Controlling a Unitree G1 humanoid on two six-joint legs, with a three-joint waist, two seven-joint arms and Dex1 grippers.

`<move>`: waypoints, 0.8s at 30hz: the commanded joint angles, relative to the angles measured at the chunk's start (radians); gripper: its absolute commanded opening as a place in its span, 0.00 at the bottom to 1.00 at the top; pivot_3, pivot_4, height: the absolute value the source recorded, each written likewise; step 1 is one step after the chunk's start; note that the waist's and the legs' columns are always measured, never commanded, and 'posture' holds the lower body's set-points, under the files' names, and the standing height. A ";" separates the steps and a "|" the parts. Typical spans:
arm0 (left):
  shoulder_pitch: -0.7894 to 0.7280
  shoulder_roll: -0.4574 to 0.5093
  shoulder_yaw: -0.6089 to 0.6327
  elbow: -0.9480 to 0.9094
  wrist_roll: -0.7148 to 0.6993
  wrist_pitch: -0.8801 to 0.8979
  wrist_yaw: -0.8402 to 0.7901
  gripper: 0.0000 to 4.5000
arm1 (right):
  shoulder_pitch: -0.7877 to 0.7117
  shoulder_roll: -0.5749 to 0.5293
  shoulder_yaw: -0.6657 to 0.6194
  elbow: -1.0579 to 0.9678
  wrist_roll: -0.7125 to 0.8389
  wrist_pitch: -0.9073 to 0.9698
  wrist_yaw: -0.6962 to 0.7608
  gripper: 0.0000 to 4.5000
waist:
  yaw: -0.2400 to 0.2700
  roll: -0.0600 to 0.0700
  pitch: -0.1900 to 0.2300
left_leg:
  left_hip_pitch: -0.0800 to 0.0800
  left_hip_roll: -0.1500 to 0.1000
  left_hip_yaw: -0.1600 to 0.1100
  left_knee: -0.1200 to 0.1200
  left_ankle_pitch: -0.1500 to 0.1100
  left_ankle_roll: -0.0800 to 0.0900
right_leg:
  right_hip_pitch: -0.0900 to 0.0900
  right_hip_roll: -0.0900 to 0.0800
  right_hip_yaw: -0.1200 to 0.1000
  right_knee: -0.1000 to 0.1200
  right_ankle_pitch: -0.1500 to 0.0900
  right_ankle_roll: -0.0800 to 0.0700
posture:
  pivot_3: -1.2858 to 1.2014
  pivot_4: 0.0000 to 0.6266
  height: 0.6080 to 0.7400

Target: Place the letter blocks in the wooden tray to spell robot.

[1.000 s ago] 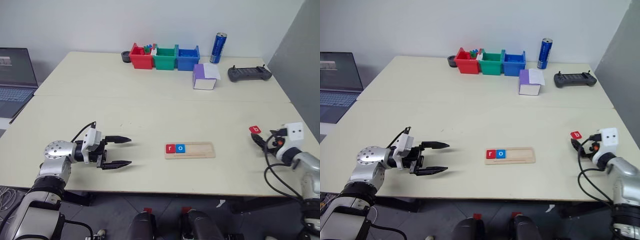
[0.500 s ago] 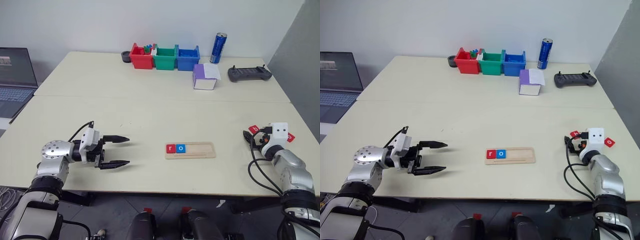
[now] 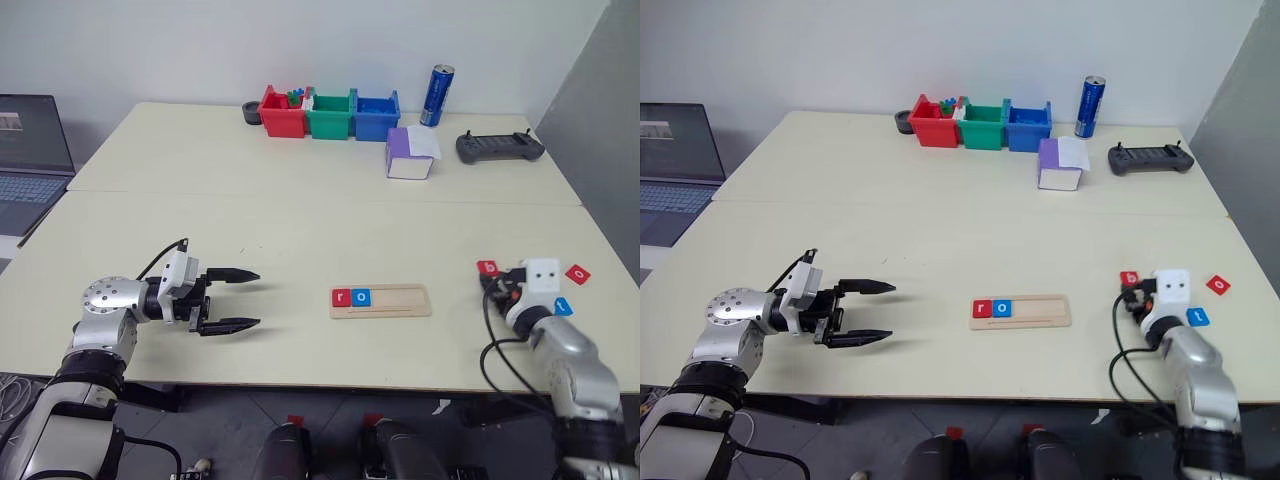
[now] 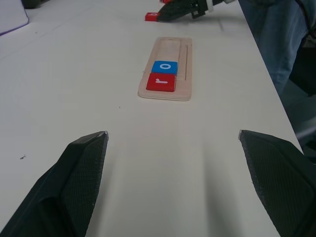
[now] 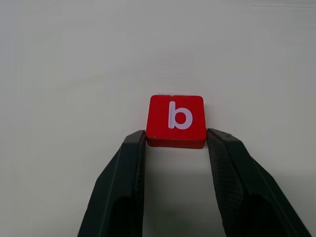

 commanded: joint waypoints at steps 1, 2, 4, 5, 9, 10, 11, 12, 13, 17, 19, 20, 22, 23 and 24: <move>-0.021 0.025 0.007 -0.005 -0.003 -0.006 -0.007 1.00 | 0.114 0.056 0.034 -0.318 -0.078 0.093 -0.147 0.33 | 0.000 0.000 0.000 | 0.000 0.000 0.000 0.000 0.000 0.000 | 0.000 0.000 0.000 0.000 0.000 0.000 | 0.52 0.24 1.00; -0.024 0.024 0.005 -0.004 -0.002 -0.006 -0.007 1.00 | 0.149 0.076 0.049 -0.359 -0.108 0.101 -0.179 0.33 | 0.000 0.000 0.000 | 0.000 0.000 0.000 0.000 0.000 0.000 | 0.000 0.000 0.000 0.000 0.000 0.000 | 0.52 0.24 1.00; -0.030 0.020 -0.001 -0.001 0.000 -0.006 -0.007 1.00 | 0.208 0.131 0.071 -0.394 -0.139 0.094 -0.230 0.33 | 0.000 -0.001 -0.001 | 0.000 0.000 0.000 0.001 0.000 0.000 | 0.000 0.000 0.000 -0.001 0.000 0.001 | 0.52 0.24 1.00; -0.032 0.018 -0.003 0.000 0.001 -0.006 -0.007 1.00 | 0.227 0.156 0.076 -0.399 -0.142 0.088 -0.244 0.33 | 0.000 -0.002 -0.001 | 0.000 0.000 0.000 0.001 0.000 0.000 | 0.000 0.000 0.000 -0.001 0.001 0.001 | 0.52 0.24 1.00; -0.049 0.013 -0.017 0.012 0.008 -0.006 -0.007 1.00 | 0.242 0.179 0.112 -0.381 -0.158 0.100 -0.239 0.33 | -0.002 -0.002 -0.001 | 0.001 0.000 0.000 0.001 0.000 0.000 | 0.000 0.000 0.001 -0.001 0.001 0.001 | 0.52 0.24 1.00; -0.053 0.011 -0.019 0.015 0.009 -0.005 -0.007 1.00 | 0.234 0.186 0.108 -0.373 -0.147 0.114 -0.237 0.33 | -0.002 -0.002 -0.001 | 0.001 0.000 0.000 0.001 0.000 0.000 | 0.000 0.000 0.001 -0.001 0.001 0.001 | 0.52 0.24 1.00; -0.058 0.011 -0.021 0.018 0.010 -0.006 -0.007 1.00 | 0.224 0.192 0.105 -0.369 -0.140 0.118 -0.237 0.33 | -0.002 -0.003 -0.001 | 0.001 0.000 0.000 0.001 0.000 0.000 | 0.000 0.000 0.001 -0.001 0.001 0.001 | 0.52 0.24 1.00; -0.062 0.010 -0.023 0.021 0.011 -0.007 -0.007 1.00 | 0.216 0.196 0.103 -0.367 -0.135 0.121 -0.235 0.33 | -0.002 -0.003 -0.001 | 0.001 0.000 0.000 0.001 0.000 0.000 | 0.000 0.000 0.001 -0.001 0.001 0.001 | 0.52 0.24 1.00; -0.065 0.010 -0.025 0.023 0.014 -0.011 -0.007 1.00 | 0.209 0.198 0.107 -0.366 -0.131 0.123 -0.230 0.33 | -0.002 -0.003 -0.001 | 0.000 0.000 0.000 0.001 0.000 0.000 | 0.000 0.000 0.001 -0.001 0.001 0.001 | 0.52 0.24 1.00; -0.073 0.008 -0.032 0.031 0.019 -0.021 -0.007 1.00 | 0.198 0.213 0.102 -0.370 -0.115 0.144 -0.219 0.56 | -0.001 -0.003 -0.001 | 0.000 0.000 0.000 0.000 0.000 0.000 | 0.000 0.000 0.000 -0.001 0.000 0.000 | 0.52 0.24 1.00; -0.071 0.008 -0.032 0.031 0.018 -0.022 -0.007 1.00 | 0.199 0.201 0.096 -0.372 -0.111 0.158 -0.205 0.72 | -0.001 -0.003 -0.001 | 0.000 0.000 0.000 0.000 0.000 0.000 | 0.000 0.000 0.000 -0.001 0.000 0.000 | 0.52 0.24 1.00; -0.070 0.007 -0.032 0.030 0.017 -0.023 -0.007 1.00 | 0.197 0.189 0.089 -0.375 -0.107 0.169 -0.194 0.81 | -0.001 -0.003 -0.001 | 0.000 0.000 0.000 0.000 0.000 0.000 | 0.000 0.000 0.001 -0.001 0.000 0.000 | 0.52 0.24 1.00; -0.066 0.006 -0.031 0.028 0.017 -0.026 -0.007 1.00 | 0.192 0.133 0.072 -0.382 -0.082 0.189 -0.132 0.96 | -0.001 -0.002 -0.001 | 0.000 0.000 0.000 0.000 0.000 0.000 | 0.000 0.000 0.001 -0.001 0.000 0.000 | 0.52 0.24 1.00; -0.065 0.005 -0.031 0.026 0.018 -0.027 -0.007 1.00 | 0.188 0.093 0.056 -0.383 -0.064 0.186 -0.087 0.96 | -0.001 -0.002 -0.001 | 0.000 0.000 0.000 0.001 0.000 0.000 | 0.000 0.000 0.001 -0.001 0.000 0.000 | 0.52 0.24 1.00; -0.065 0.003 -0.029 0.023 0.019 -0.028 -0.007 1.00 | 0.174 0.040 0.017 -0.372 -0.025 0.180 -0.024 0.96 | -0.001 -0.002 -0.001 | 0.000 0.000 0.000 0.001 0.000 0.000 | 0.000 0.000 0.001 -0.001 0.000 0.000 | 0.52 0.24 1.00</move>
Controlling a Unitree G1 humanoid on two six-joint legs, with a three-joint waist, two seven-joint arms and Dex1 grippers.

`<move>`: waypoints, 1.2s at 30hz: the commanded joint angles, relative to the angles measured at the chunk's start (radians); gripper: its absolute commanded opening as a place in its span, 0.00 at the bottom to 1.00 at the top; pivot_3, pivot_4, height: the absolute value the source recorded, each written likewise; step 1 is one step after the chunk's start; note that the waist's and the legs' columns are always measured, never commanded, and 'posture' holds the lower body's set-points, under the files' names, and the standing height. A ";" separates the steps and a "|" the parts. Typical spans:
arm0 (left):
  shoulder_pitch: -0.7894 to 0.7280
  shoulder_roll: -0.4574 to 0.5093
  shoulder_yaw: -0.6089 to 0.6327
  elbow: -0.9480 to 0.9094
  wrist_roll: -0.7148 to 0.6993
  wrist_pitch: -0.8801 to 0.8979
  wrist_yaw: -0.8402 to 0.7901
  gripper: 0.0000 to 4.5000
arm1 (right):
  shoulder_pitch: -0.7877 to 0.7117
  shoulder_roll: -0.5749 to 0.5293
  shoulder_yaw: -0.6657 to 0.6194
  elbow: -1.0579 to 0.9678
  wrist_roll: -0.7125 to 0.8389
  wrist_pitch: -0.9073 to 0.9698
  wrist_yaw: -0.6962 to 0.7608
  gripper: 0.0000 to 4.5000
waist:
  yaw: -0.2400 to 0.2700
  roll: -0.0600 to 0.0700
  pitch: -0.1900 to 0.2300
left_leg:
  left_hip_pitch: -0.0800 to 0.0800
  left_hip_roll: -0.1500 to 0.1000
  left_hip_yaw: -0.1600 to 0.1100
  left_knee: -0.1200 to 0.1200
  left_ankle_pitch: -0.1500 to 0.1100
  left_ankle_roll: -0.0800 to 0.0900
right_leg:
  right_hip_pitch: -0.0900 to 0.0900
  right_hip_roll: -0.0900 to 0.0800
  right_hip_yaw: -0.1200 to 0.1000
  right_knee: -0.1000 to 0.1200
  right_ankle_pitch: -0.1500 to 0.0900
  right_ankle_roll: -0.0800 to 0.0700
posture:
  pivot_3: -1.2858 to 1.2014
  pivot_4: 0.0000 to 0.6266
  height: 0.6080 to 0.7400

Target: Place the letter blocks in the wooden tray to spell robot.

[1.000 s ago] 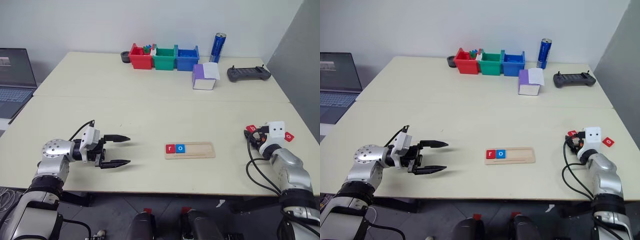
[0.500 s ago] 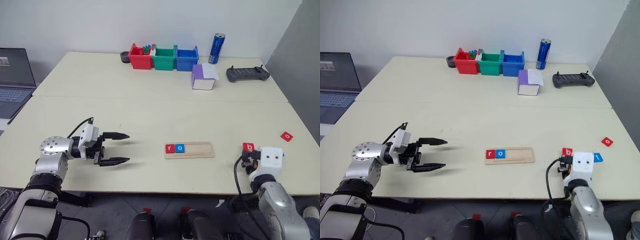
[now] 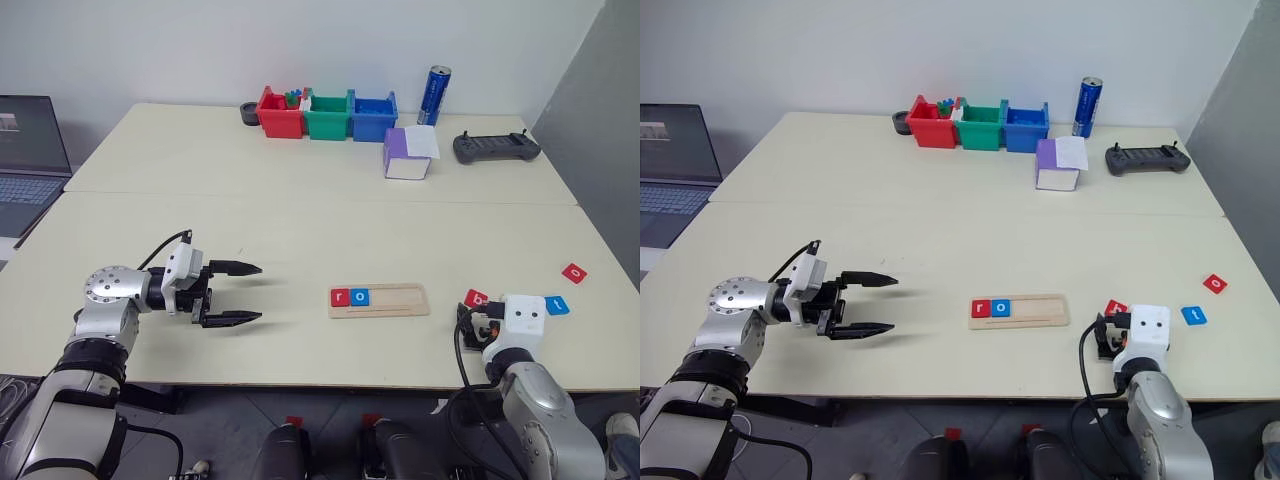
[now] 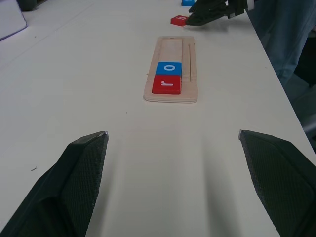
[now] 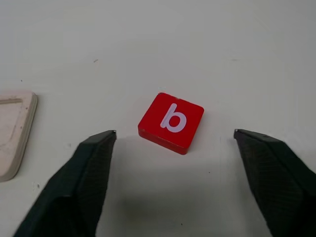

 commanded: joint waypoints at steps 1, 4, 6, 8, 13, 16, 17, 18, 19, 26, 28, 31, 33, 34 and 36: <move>-0.007 -0.001 0.003 -0.011 0.002 -0.016 -0.007 1.00 | -0.041 -0.133 -0.121 -0.007 0.115 -0.016 0.181 0.96 | 0.000 0.000 0.000 | 0.000 0.000 0.000 0.000 0.000 0.000 | 0.000 0.000 0.000 0.000 0.000 0.000 | 0.52 0.24 1.00; -0.017 -0.010 0.009 -0.010 0.007 -0.012 -0.007 1.00 | -0.129 -0.336 -0.201 0.175 0.210 -0.098 0.441 0.96 | -0.001 0.000 0.000 | 0.001 0.000 0.000 0.001 0.000 0.000 | 0.001 0.000 0.000 0.000 0.000 0.001 | 0.52 0.24 1.00; -0.021 -0.011 0.009 -0.008 0.009 -0.011 -0.007 1.00 | -0.184 -0.445 -0.187 0.317 0.248 -0.166 0.628 0.96 | 0.000 0.000 0.000 | 0.001 -0.001 0.000 0.000 0.000 0.001 | 0.001 0.000 0.000 0.000 0.000 0.001 | 0.52 0.24 1.00; -0.018 -0.011 0.008 -0.012 0.009 -0.012 -0.007 1.00 | -0.247 -0.552 -0.128 0.503 0.224 -0.260 0.810 0.96 | 0.001 0.000 0.000 | 0.001 0.000 -0.001 0.000 0.000 0.001 | 0.001 0.002 -0.001 -0.001 0.000 0.000 | 0.52 0.24 1.00; -0.002 -0.021 0.024 -0.030 0.011 -0.020 -0.007 1.00 | -0.433 -0.655 0.008 0.865 0.155 -0.463 1.083 0.96 | 0.000 0.000 0.001 | 0.001 0.002 -0.002 -0.001 0.000 0.000 | 0.001 0.004 -0.002 -0.001 0.000 0.000 | 0.52 0.24 1.00; 0.008 -0.026 0.039 -0.044 0.014 -0.022 -0.007 1.00 | -0.494 -0.673 0.062 0.965 0.133 -0.540 1.201 0.96 | 0.001 0.000 0.001 | 0.001 0.002 -0.001 0.000 0.000 0.000 | 0.001 0.004 -0.002 -0.001 0.000 0.000 | 0.52 0.24 1.00; 0.014 -0.026 0.045 -0.052 0.014 -0.022 -0.007 1.00 | -0.508 -0.674 0.081 0.985 0.123 -0.560 1.226 0.96 | 0.000 0.000 0.001 | 0.001 0.002 -0.001 0.000 0.000 0.000 | 0.001 0.004 -0.001 -0.001 0.000 0.000 | 0.52 0.24 1.00; 0.021 -0.025 0.052 -0.058 0.015 -0.023 -0.007 1.00 | -0.517 -0.670 0.100 1.006 0.108 -0.582 1.239 0.96 | 0.000 0.000 0.001 | 0.001 0.002 -0.001 0.000 0.000 0.000 | 0.001 0.004 -0.001 -0.001 0.000 0.000 | 0.52 0.24 1.00; 0.027 -0.025 0.059 -0.064 0.016 -0.023 -0.007 1.00 | -0.523 -0.665 0.116 1.022 0.094 -0.599 1.244 0.96 | 0.001 0.000 0.001 | 0.001 0.002 -0.001 0.000 0.000 0.000 | 0.001 0.004 -0.001 -0.001 0.000 0.000 | 0.52 0.24 1.00; 0.055 -0.021 0.089 -0.087 0.025 -0.015 -0.007 1.00 | -0.518 -0.607 0.173 1.114 0.002 -0.716 1.172 0.88 | 0.000 -0.001 0.000 | 0.003 0.003 -0.001 0.001 0.000 0.000 | 0.003 0.003 -0.001 0.000 0.000 0.000 | 0.52 0.24 1.00; 0.057 -0.020 0.088 -0.091 0.026 -0.013 -0.007 1.00 | -0.505 -0.598 0.171 1.113 0.001 -0.735 1.164 0.74 | 0.000 -0.002 0.000 | 0.005 0.003 -0.001 0.001 0.000 0.000 | 0.006 0.003 -0.001 0.000 0.000 0.000 | 0.52 0.24 1.00; 0.056 -0.019 0.083 -0.095 0.027 -0.010 -0.007 1.00 | -0.509 -0.595 0.163 1.111 0.004 -0.748 1.145 0.54 | 0.000 -0.004 -0.001 | 0.008 0.003 -0.001 0.001 0.000 0.000 | 0.007 0.003 -0.001 0.000 0.000 0.000 | 0.52 0.24 1.00; 0.054 -0.021 0.082 -0.096 0.029 -0.008 -0.007 1.00 | -0.519 -0.610 0.162 1.093 -0.001 -0.749 1.147 0.38 | 0.000 -0.004 -0.001 | 0.008 0.003 -0.001 0.001 0.000 0.000 | 0.008 0.003 0.000 0.000 0.000 0.000 | 0.52 0.24 1.00; 0.052 -0.023 0.082 -0.097 0.030 -0.008 -0.007 1.00 | -0.527 -0.621 0.160 1.055 0.012 -0.723 1.161 0.33 | 0.000 -0.004 -0.001 | 0.008 0.003 0.000 0.001 0.000 0.000 | 0.008 0.003 0.000 0.000 0.001 0.001 | 0.52 0.24 1.00; 0.050 -0.026 0.082 -0.098 0.032 -0.007 -0.007 1.00 | -0.541 -0.639 0.158 0.966 0.043 -0.653 1.193 0.32 | 0.000 -0.003 -0.001 | 0.008 0.003 0.000 0.001 0.000 0.000 | 0.007 0.003 0.000 0.000 0.001 0.001 | 0.52 0.24 1.00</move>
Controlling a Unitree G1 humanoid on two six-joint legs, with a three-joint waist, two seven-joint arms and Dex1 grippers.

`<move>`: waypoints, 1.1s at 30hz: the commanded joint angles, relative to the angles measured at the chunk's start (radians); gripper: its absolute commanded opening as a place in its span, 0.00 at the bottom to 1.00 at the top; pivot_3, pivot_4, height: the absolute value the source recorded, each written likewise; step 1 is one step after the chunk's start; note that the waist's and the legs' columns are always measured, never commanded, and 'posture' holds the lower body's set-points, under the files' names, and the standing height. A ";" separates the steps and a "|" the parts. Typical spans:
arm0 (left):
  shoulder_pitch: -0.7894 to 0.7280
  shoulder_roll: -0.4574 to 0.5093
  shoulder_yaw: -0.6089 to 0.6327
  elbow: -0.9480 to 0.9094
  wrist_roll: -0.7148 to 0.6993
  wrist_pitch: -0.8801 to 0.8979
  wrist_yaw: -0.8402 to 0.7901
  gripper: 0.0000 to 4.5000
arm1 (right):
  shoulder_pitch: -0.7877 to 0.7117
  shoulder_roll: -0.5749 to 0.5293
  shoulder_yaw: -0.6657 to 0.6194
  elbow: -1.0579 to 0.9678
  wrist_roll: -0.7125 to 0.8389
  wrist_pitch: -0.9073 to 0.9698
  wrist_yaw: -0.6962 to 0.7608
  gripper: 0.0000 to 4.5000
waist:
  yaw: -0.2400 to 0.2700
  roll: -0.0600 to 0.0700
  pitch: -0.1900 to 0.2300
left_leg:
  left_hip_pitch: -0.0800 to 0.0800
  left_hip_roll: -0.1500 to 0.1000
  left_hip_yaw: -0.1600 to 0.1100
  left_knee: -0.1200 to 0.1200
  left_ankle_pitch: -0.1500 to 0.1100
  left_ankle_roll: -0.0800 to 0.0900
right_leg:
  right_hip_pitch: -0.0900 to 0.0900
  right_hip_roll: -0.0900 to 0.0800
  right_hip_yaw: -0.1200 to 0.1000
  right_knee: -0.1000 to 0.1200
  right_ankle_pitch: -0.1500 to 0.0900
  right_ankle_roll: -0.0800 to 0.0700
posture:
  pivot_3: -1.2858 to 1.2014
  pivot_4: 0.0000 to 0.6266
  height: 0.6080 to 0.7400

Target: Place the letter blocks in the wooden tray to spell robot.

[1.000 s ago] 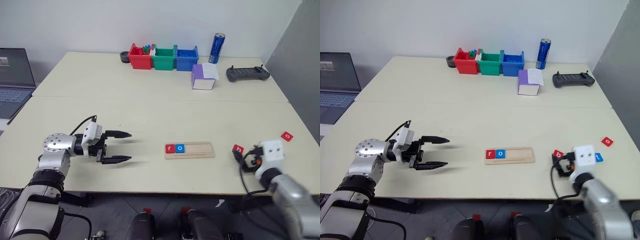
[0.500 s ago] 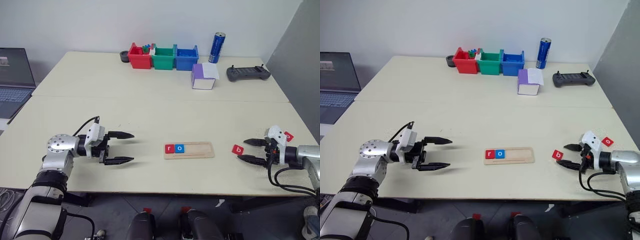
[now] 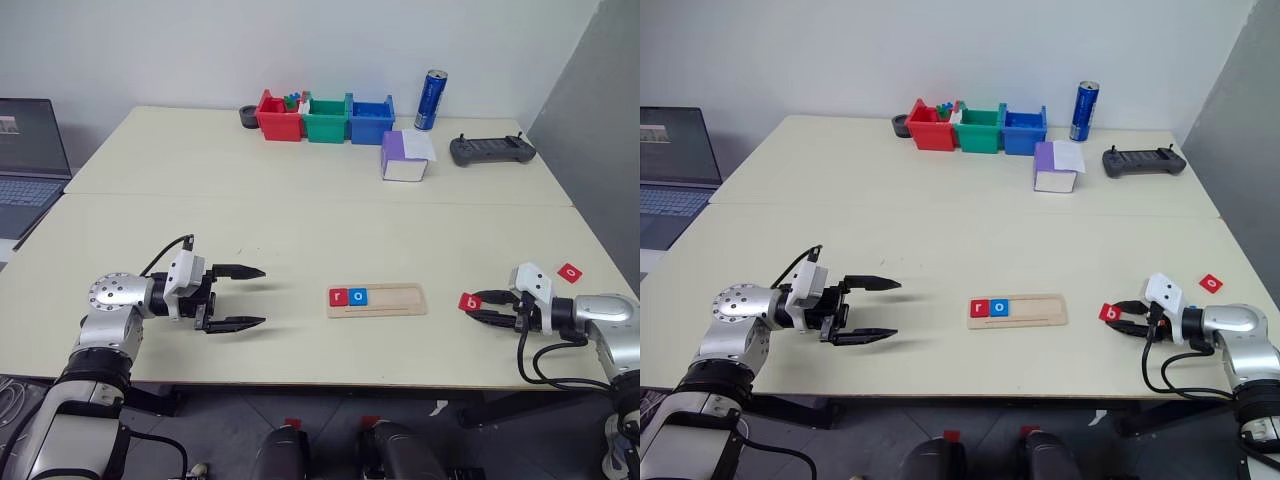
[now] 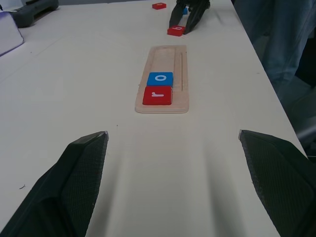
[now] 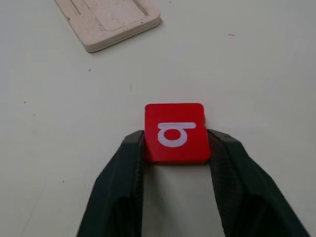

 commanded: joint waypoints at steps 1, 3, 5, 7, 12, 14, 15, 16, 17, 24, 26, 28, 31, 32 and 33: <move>-0.007 0.005 0.020 -0.026 0.005 -0.004 -0.007 1.00 | -0.028 -0.043 0.014 -0.163 0.029 0.132 0.048 0.32 | 0.000 0.002 0.001 | 0.000 0.000 0.000 0.000 0.000 0.000 | 0.000 0.000 0.000 0.000 0.000 0.000 | 0.52 0.24 1.00; -0.009 0.002 0.020 -0.029 0.007 -0.005 -0.007 1.00 | -0.055 -0.047 0.033 -0.290 0.070 0.223 0.084 0.32 | 0.000 0.002 0.001 | -0.002 0.000 0.000 0.000 0.000 0.000 | -0.003 0.000 0.000 0.000 0.000 0.000 | 0.52 0.24 1.00; -0.009 -0.001 0.022 -0.034 0.011 -0.005 -0.007 1.00 | -0.096 -0.023 0.071 -0.396 0.091 0.287 0.103 0.32 | -0.003 0.003 0.002 | -0.004 0.000 0.000 -0.001 0.000 0.000 | -0.005 0.000 0.000 0.001 -0.001 -0.001 | 0.52 0.24 1.00; -0.006 -0.004 0.024 -0.040 0.013 -0.005 -0.007 1.00 | -0.147 0.021 0.121 -0.433 0.076 0.309 0.095 0.32 | -0.003 0.003 0.002 | -0.005 0.001 0.000 -0.001 0.000 0.000 | -0.007 0.001 0.000 0.001 -0.001 -0.001 | 0.52 0.24 1.00; 0.016 -0.005 0.031 -0.063 0.014 -0.004 -0.007 1.00 | -0.267 0.118 0.236 -0.349 0.001 0.291 0.085 0.32 | 0.002 0.003 0.002 | -0.007 0.000 0.000 -0.001 0.000 0.000 | -0.007 0.000 -0.001 0.000 -0.001 -0.001 | 0.52 0.24 1.00; 0.025 -0.003 0.035 -0.073 0.014 0.000 -0.007 1.00 | -0.298 0.138 0.272 -0.300 -0.031 0.266 0.096 0.32 | 0.004 0.003 0.002 | -0.007 -0.001 0.000 0.000 0.000 0.000 | -0.007 -0.001 -0.001 0.000 -0.001 -0.001 | 0.52 0.24 1.00; 0.029 -0.002 0.038 -0.078 0.014 0.002 -0.007 1.00 | -0.312 0.148 0.286 -0.273 -0.045 0.254 0.098 0.32 | 0.006 0.003 0.002 | -0.008 -0.002 0.000 0.000 0.000 0.000 | -0.007 -0.002 -0.001 0.000 -0.001 -0.001 | 0.52 0.24 1.00; 0.032 -0.001 0.040 -0.082 0.014 0.004 -0.007 1.00 | -0.322 0.156 0.296 -0.250 -0.056 0.242 0.100 0.32 | 0.006 0.003 0.002 | -0.008 -0.002 0.000 0.000 0.000 0.000 | -0.007 -0.003 -0.001 0.000 -0.001 -0.002 | 0.52 0.24 1.00; 0.035 0.000 0.042 -0.087 0.014 0.005 -0.007 1.00 | -0.331 0.163 0.307 -0.228 -0.065 0.229 0.105 0.32 | 0.006 0.003 0.002 | -0.008 -0.003 0.001 0.000 0.000 0.000 | -0.007 -0.003 -0.001 0.000 -0.001 -0.002 | 0.52 0.24 1.00; 0.059 -0.004 0.061 -0.122 0.017 0.018 -0.007 1.00 | -0.381 0.223 0.336 -0.109 -0.113 0.162 0.109 0.32 | 0.001 0.003 0.002 | -0.007 -0.002 0.001 0.000 0.000 0.000 | -0.007 -0.003 -0.001 0.001 -0.001 -0.002 | 0.52 0.24 1.00; 0.066 -0.008 0.070 -0.131 0.020 0.021 -0.007 1.00 | -0.392 0.237 0.340 -0.082 -0.123 0.149 0.110 0.32 | 0.000 0.003 0.002 | -0.007 -0.002 0.001 0.000 0.000 0.000 | -0.007 -0.003 -0.001 0.001 -0.001 -0.002 | 0.52 0.24 1.00; 0.071 -0.011 0.077 -0.136 0.022 0.024 -0.007 1.00 | -0.403 0.247 0.347 -0.058 -0.136 0.136 0.118 0.32 | 0.000 0.003 0.002 | -0.007 -0.002 0.001 0.000 0.000 0.000 | -0.007 -0.003 -0.001 0.001 -0.001 -0.002 | 0.52 0.24 1.00; 0.078 -0.015 0.089 -0.144 0.029 0.030 -0.007 1.00 | -0.418 0.256 0.357 -0.026 -0.155 0.116 0.123 0.32 | -0.001 0.003 0.002 | -0.007 -0.002 0.001 0.000 0.000 0.000 | -0.007 -0.003 -0.001 0.002 -0.001 -0.002 | 0.52 0.24 1.00; 0.081 -0.016 0.093 -0.147 0.031 0.031 -0.007 1.00 | -0.421 0.258 0.358 -0.022 -0.157 0.114 0.125 0.32 | -0.001 0.003 0.002 | -0.007 -0.002 0.001 0.000 0.000 0.000 | -0.007 -0.003 -0.001 0.002 -0.001 -0.002 | 0.52 0.24 1.00; 0.084 -0.017 0.097 -0.149 0.033 0.032 -0.007 1.00 | -0.423 0.260 0.358 -0.020 -0.158 0.112 0.128 0.32 | -0.001 0.003 0.002 | -0.007 -0.002 0.001 0.000 0.000 0.000 | -0.007 -0.003 -0.001 0.002 -0.001 -0.002 | 0.52 0.24 1.00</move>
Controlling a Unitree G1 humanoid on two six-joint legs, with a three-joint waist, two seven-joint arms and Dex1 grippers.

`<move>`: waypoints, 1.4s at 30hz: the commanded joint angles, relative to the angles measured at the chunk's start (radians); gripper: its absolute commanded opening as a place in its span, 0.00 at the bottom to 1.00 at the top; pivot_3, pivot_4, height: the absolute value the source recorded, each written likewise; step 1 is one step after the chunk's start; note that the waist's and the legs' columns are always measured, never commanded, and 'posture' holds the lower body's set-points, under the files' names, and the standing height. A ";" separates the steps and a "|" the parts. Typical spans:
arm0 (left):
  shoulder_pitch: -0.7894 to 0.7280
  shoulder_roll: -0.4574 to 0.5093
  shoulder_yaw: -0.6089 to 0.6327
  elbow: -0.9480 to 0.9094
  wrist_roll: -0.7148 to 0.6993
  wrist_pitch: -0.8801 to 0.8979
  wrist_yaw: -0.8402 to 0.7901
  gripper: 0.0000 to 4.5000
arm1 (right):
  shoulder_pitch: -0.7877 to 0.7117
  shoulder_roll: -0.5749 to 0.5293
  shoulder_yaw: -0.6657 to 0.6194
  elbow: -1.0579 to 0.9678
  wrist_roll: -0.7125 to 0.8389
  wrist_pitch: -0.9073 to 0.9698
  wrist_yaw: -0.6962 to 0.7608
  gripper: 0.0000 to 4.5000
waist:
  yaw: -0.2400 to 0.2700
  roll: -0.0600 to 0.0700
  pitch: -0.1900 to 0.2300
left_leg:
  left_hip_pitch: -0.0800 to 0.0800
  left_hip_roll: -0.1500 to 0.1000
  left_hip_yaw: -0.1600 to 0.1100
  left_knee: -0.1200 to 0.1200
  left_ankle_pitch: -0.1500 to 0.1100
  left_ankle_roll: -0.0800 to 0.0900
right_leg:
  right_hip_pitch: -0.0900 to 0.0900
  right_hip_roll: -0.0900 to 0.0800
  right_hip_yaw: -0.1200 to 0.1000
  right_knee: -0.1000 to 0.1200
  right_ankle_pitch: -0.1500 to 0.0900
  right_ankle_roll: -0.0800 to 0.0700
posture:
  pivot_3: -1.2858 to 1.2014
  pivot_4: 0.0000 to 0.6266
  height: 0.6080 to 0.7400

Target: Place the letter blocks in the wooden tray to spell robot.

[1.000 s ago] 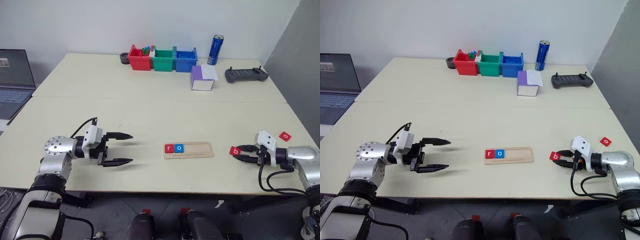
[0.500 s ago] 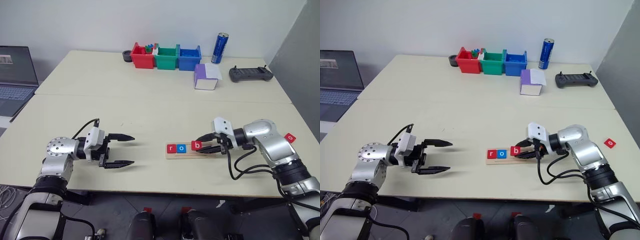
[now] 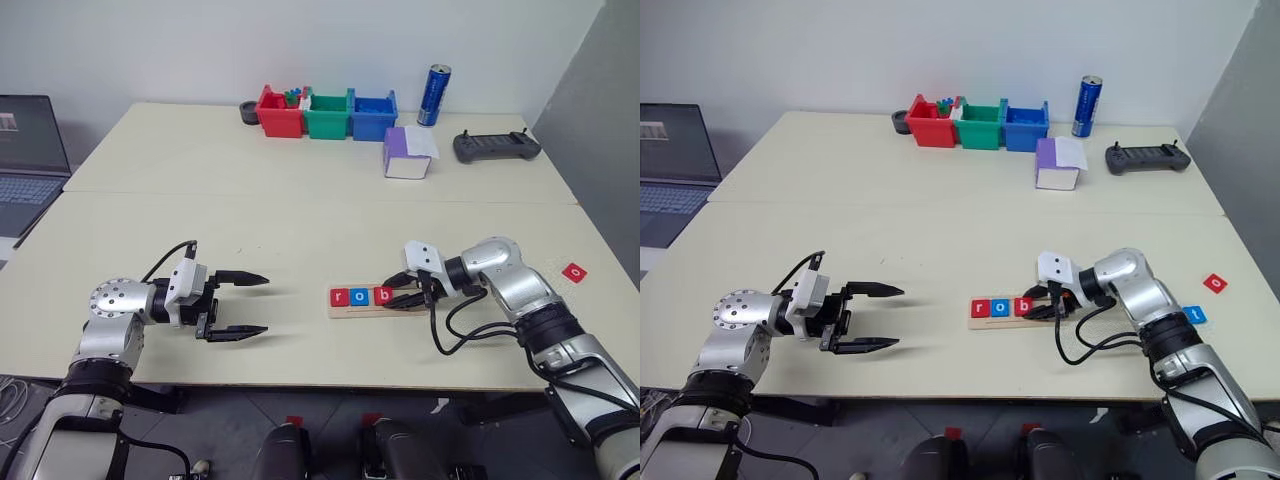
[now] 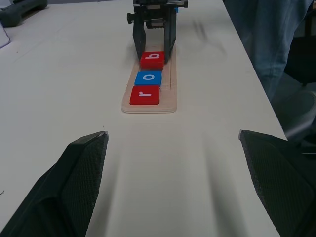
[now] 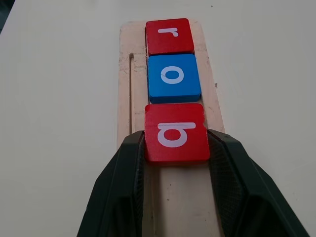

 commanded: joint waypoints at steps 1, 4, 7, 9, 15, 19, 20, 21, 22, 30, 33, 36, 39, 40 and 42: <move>0.009 -0.001 0.040 -0.033 0.003 0.002 -0.007 1.00 | -0.027 0.002 -0.004 0.006 -0.008 -0.024 0.019 0.32 | 0.000 0.000 0.000 | 0.000 0.000 0.000 0.000 0.000 0.000 | 0.000 0.000 0.000 0.000 0.000 0.000 | 0.52 0.24 1.00; 0.015 -0.004 0.049 -0.038 0.008 0.004 -0.007 1.00 | -0.032 0.010 -0.003 0.016 -0.016 -0.030 0.018 0.32 | 0.000 0.000 0.000 | 0.000 0.000 0.000 0.000 0.000 0.000 | 0.000 0.000 0.000 0.000 0.000 0.000 | 0.52 0.24 1.00; 0.018 -0.007 0.057 -0.040 0.012 0.005 -0.006 1.00 | -0.036 0.017 -0.003 0.025 -0.022 -0.034 0.018 0.32 | 0.000 0.000 0.000 | 0.000 0.000 0.000 0.000 0.000 0.000 | 0.000 0.000 0.000 0.000 0.000 0.000 | 0.52 0.24 1.00; 0.022 -0.007 0.061 -0.042 0.013 0.006 -0.006 1.00 | -0.037 0.019 -0.003 0.023 -0.024 -0.034 0.019 0.32 | 0.000 0.000 0.000 | 0.000 0.000 0.000 0.000 0.000 0.000 | 0.000 0.000 0.000 0.000 0.000 0.000 | 0.52 0.24 1.00; 0.029 -0.011 0.073 -0.048 0.023 0.009 -0.007 1.00 | -0.043 0.030 -0.002 0.023 -0.034 -0.034 0.012 0.32 | 0.000 0.000 0.000 | 0.000 0.000 0.000 0.000 0.000 0.000 | 0.000 0.000 0.000 0.000 0.000 0.000 | 0.52 0.24 1.00; 0.028 -0.012 0.076 -0.048 0.027 0.008 -0.007 1.00 | -0.046 0.038 -0.002 0.023 -0.039 -0.032 0.008 0.32 | 0.000 0.000 0.000 | 0.000 0.000 0.000 0.000 0.000 0.000 | 0.000 0.000 0.000 0.000 0.000 0.000 | 0.52 0.24 1.00; 0.028 -0.013 0.077 -0.048 0.028 0.008 -0.007 1.00 | -0.048 0.039 -0.001 0.024 -0.042 -0.028 0.008 0.32 | 0.000 0.000 0.000 | 0.000 0.000 0.000 0.000 0.000 0.000 | 0.000 0.000 0.000 0.000 0.000 0.000 | 0.52 0.24 1.00; 0.028 -0.013 0.077 -0.048 0.028 0.008 -0.007 1.00 | -0.049 0.039 0.001 0.025 -0.043 -0.024 0.011 0.32 | 0.000 0.000 0.000 | 0.000 0.000 0.000 0.000 0.000 0.000 | 0.000 0.000 0.000 0.000 0.000 0.000 | 0.52 0.24 1.00; 0.028 -0.014 0.078 -0.049 0.029 0.009 -0.007 1.00 | -0.050 0.038 0.003 0.025 -0.046 -0.018 0.012 0.32 | -0.001 0.000 0.000 | 0.000 0.000 0.000 0.000 0.000 0.000 | 0.000 0.000 0.000 0.000 0.000 0.000 | 0.52 0.24 1.00; 0.024 -0.020 0.080 -0.048 0.030 0.010 -0.007 1.00 | -0.060 0.041 -0.010 0.026 -0.046 0.000 0.015 0.49 | -0.001 0.000 0.000 | 0.000 0.000 0.000 0.000 0.000 0.000 | 0.000 0.000 0.000 0.000 0.000 0.000 | 0.52 0.24 1.00; 0.022 -0.022 0.079 -0.046 0.031 0.009 -0.007 1.00 | -0.065 0.041 -0.014 0.026 -0.044 0.000 0.015 0.69 | -0.001 0.000 0.000 | 0.000 0.000 0.000 0.000 0.000 0.000 | 0.000 0.000 0.000 0.000 0.000 0.000 | 0.52 0.24 1.00; 0.021 -0.023 0.078 -0.045 0.032 0.009 -0.007 1.00 | -0.063 0.034 -0.022 0.004 -0.032 0.001 0.026 0.93 | 0.000 0.000 0.000 | 0.000 0.000 0.000 0.000 0.000 0.000 | 0.000 0.000 0.000 0.000 0.000 0.000 | 0.52 0.24 1.00; 0.019 -0.027 0.078 -0.045 0.033 0.008 -0.007 1.00 | -0.056 0.013 -0.042 -0.067 0.007 0.045 0.060 1.00 | 0.000 0.000 0.000 | 0.000 0.000 0.000 0.000 0.000 0.000 | 0.000 0.000 0.000 0.000 0.000 0.000 | 0.52 0.24 1.00; 0.018 -0.027 0.078 -0.045 0.034 0.008 -0.007 1.00 | -0.052 0.002 -0.050 -0.096 0.020 0.059 0.068 1.00 | 0.000 0.000 0.000 | 0.000 0.000 0.000 0.000 0.000 0.000 | 0.000 0.000 0.000 0.000 0.000 0.000 | 0.52 0.24 1.00; 0.018 -0.028 0.079 -0.045 0.035 0.008 -0.007 1.00 | -0.037 -0.024 -0.069 -0.161 0.049 0.093 0.079 1.00 | 0.000 0.000 0.000 | 0.000 0.000 0.000 0.000 0.000 0.000 | 0.000 0.000 0.000 0.000 0.000 0.000 | 0.52 0.24 1.00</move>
